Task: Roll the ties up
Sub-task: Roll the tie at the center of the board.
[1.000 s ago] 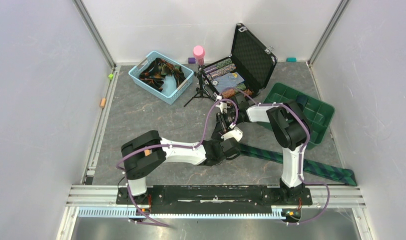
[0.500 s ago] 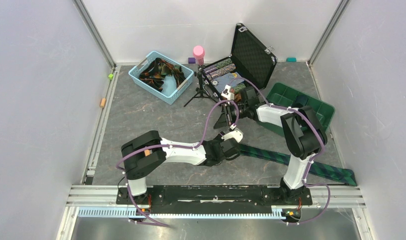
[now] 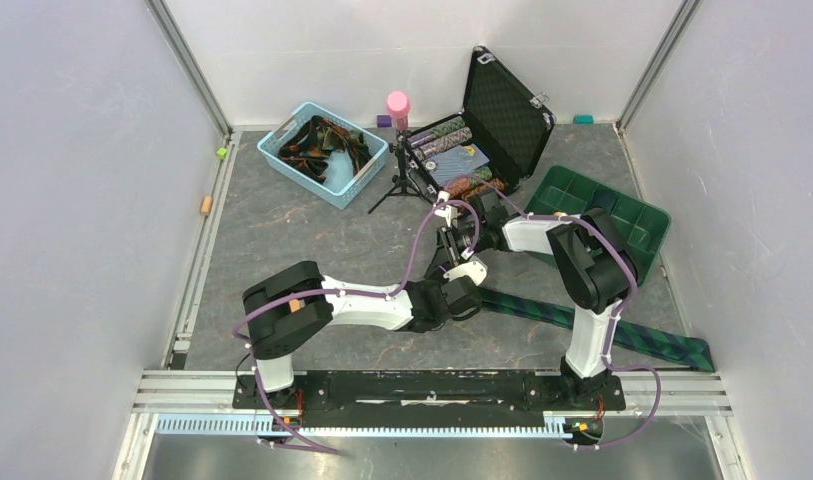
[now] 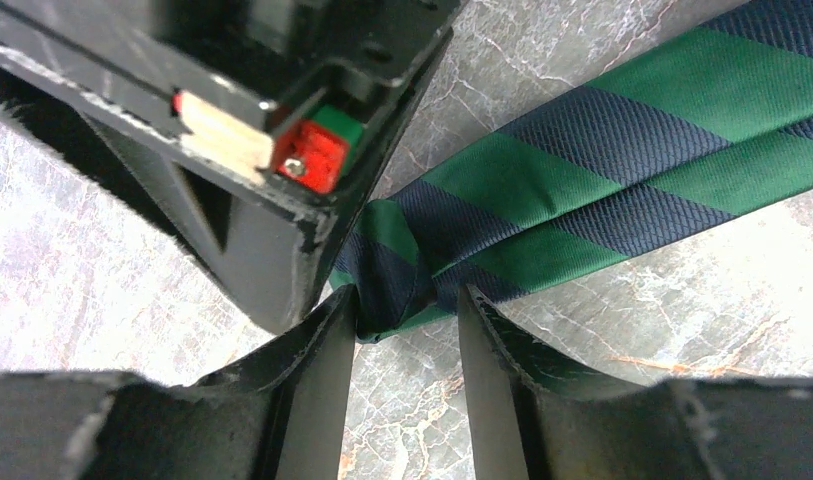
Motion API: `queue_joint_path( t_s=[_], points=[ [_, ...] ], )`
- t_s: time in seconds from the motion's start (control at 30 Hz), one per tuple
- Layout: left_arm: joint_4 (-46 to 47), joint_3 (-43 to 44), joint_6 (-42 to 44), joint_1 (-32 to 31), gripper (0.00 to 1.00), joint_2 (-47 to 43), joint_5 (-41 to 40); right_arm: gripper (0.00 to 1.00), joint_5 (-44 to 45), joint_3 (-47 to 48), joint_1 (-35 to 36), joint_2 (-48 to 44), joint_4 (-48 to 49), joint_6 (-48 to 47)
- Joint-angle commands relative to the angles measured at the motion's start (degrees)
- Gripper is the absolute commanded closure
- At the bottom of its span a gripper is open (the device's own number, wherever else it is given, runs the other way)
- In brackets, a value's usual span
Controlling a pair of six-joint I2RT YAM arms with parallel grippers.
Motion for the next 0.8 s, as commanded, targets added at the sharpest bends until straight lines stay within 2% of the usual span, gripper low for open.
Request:
queue_joint_path(
  t_s=[0.0, 0.17, 0.43, 0.77],
  points=[
    [-0.61, -0.54, 1.31, -0.41, 0.50, 1.01, 1.34, 0.82, 2.18, -0.17, -0.05, 1.08, -2.78, -3.13],
    [-0.61, -0.40, 1.31, -0.36, 0.50, 1.11, 1.29, 0.85, 7.38, 0.40, -0.05, 1.89, -7.53, -6.34],
    [-0.61, -0.40, 1.14, -0.40, 0.48, 1.21, 1.21, 0.88, 11.01, 0.22, -0.09, 2.79, -8.76, -7.20],
    [-1.45, -0.30, 0.44, -0.35, 0.36, -1.61, 1.12, 0.91, 13.04, 0.01, -0.06, 3.16, -8.73, -7.11]
  ],
)
